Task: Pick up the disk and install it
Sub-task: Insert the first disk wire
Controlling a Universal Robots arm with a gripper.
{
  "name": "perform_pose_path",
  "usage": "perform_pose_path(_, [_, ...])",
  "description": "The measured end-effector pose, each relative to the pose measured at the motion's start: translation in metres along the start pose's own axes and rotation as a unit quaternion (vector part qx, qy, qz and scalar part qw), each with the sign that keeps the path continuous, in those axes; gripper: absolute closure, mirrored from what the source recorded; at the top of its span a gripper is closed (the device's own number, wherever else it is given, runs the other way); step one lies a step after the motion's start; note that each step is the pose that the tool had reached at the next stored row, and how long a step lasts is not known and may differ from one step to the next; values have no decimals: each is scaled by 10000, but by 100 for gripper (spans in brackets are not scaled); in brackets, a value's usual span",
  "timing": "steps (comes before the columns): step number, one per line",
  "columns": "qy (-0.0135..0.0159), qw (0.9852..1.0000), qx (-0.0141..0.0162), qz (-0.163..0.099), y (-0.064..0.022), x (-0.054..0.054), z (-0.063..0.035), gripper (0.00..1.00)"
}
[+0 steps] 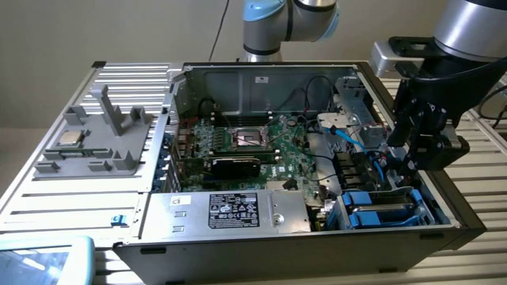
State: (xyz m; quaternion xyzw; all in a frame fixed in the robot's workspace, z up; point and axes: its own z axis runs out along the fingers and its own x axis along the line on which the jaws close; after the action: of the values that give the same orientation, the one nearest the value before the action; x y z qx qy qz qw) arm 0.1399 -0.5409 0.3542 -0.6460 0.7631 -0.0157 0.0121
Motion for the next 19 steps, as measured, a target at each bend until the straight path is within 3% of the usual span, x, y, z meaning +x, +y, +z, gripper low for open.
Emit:
perform_pose_path(11, [0,10000,3,20,-18,-35,25,40])
perform_pose_path(19, [1,10000,5,83,46,-48,24,40])
